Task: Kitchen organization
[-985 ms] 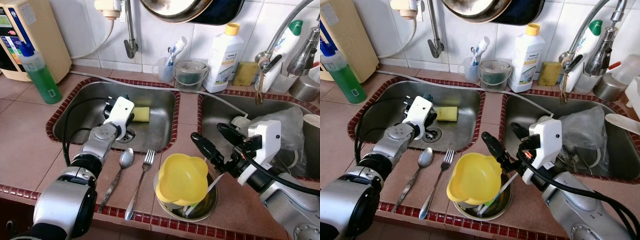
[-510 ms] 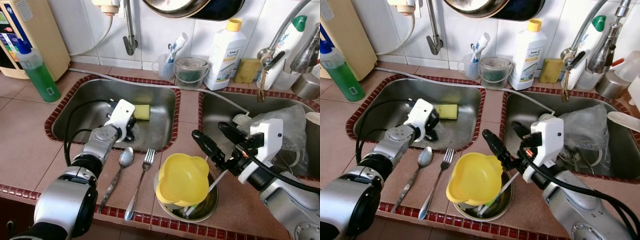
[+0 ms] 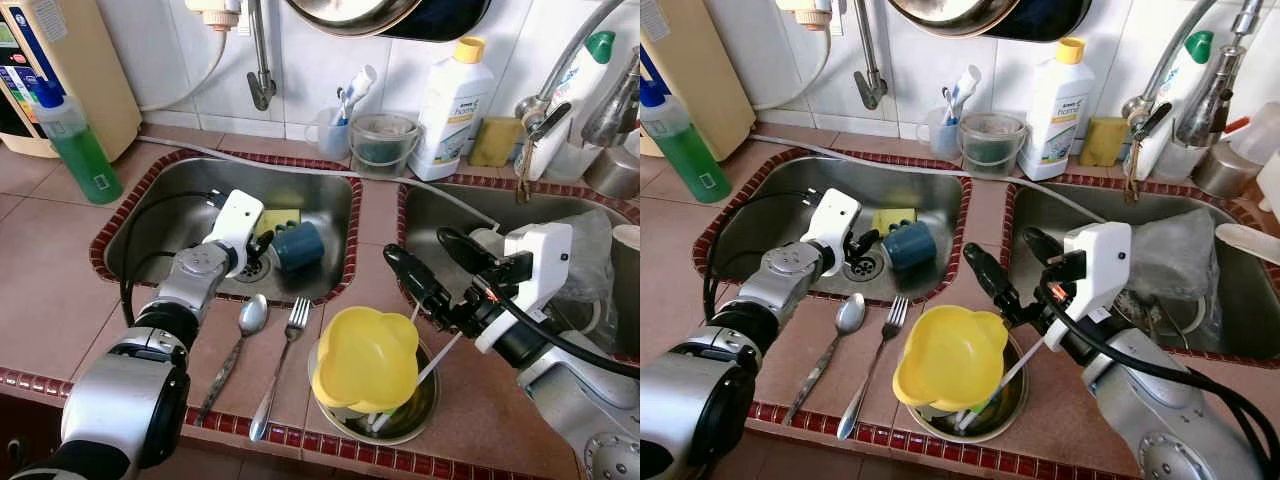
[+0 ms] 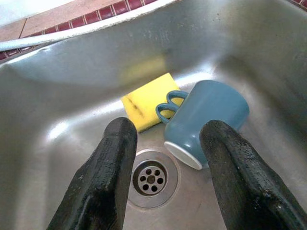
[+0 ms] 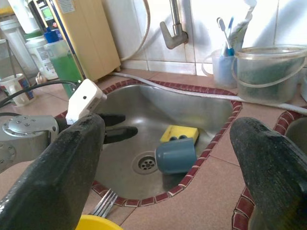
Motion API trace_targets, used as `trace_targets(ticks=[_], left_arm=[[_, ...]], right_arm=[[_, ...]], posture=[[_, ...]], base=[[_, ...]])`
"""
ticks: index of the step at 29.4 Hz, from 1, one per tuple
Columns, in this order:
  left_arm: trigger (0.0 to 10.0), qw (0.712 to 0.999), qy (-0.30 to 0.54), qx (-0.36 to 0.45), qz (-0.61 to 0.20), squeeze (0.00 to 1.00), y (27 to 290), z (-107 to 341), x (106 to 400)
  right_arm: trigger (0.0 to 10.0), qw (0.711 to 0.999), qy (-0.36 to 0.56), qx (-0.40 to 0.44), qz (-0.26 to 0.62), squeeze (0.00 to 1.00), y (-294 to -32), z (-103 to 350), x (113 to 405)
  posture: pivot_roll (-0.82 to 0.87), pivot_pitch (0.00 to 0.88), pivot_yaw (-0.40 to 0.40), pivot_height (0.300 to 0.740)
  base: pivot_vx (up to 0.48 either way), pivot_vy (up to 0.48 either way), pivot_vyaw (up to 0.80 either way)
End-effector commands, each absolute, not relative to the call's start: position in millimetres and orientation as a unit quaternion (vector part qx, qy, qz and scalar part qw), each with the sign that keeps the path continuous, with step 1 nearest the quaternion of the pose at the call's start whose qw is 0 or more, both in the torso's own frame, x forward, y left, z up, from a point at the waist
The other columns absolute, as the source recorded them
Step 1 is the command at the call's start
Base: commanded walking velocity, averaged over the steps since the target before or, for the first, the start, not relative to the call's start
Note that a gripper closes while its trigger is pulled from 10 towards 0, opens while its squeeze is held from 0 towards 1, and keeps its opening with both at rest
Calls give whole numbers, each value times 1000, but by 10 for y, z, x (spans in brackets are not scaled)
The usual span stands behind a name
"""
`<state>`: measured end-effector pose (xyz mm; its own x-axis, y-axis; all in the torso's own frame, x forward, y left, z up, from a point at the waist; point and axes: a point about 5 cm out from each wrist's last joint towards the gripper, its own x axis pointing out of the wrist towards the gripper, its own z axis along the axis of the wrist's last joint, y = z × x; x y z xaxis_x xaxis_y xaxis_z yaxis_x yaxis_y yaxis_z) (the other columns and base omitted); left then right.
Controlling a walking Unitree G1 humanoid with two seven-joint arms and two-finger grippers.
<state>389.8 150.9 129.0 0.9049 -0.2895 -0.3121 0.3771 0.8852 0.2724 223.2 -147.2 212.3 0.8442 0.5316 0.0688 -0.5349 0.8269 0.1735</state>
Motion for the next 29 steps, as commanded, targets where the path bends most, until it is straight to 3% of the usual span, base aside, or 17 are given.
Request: trace_targets(ticks=[1,3,4,5,6,7,8,21,29], left_arm=[[10000,963,121,167,-174,1000,1511,1372,3929],[10000,964,118,164,-174,1000,1516,1384,3932],[10000,972,73,134,-181,965,1542,1519,3939],[10000,977,15,99,-190,851,1588,1698,3921],[10000,977,-3,90,-194,545,1602,1749,3902],[10000,976,-7,88,-197,545,1604,1760,3892],[10000,977,-20,75,-198,0,1615,1795,3865],[10000,985,-99,28,-142,0,1667,1983,3610],[10000,985,-97,-10,-144,0,1548,1969,3448]], right_arm=[[10000,955,-11,91,281,0,-1467,2126,2238],[10000,956,-15,90,280,0,-1466,2132,2246],[10000,963,-51,84,250,0,-1471,2185,2337],[10000,970,-93,74,214,0,-1468,2251,2443],[10000,972,-100,64,205,0,-1461,2253,2480],[10000,972,-99,57,204,0,-1456,2245,2494],[10000,976,-101,52,188,0,-1463,2234,2538],[10000,986,-139,37,83,0,-1544,2144,2787],[10000,987,-160,-2,35,0,-1587,2045,2871]], posture=[[-93,70,24,731],[-85,65,22,731],[-39,45,2,731],[-36,44,0,731],[-27,39,-3,731],[-27,39,-3,731],[-23,36,-5,731],[20,16,-28,731],[36,0,-31,731]], base=[[0,0,0],[0,0,0],[0,0,0],[0,0,0],[0,0,0],[0,0,0],[0,0,0],[0,0,0],[0,0,0]])
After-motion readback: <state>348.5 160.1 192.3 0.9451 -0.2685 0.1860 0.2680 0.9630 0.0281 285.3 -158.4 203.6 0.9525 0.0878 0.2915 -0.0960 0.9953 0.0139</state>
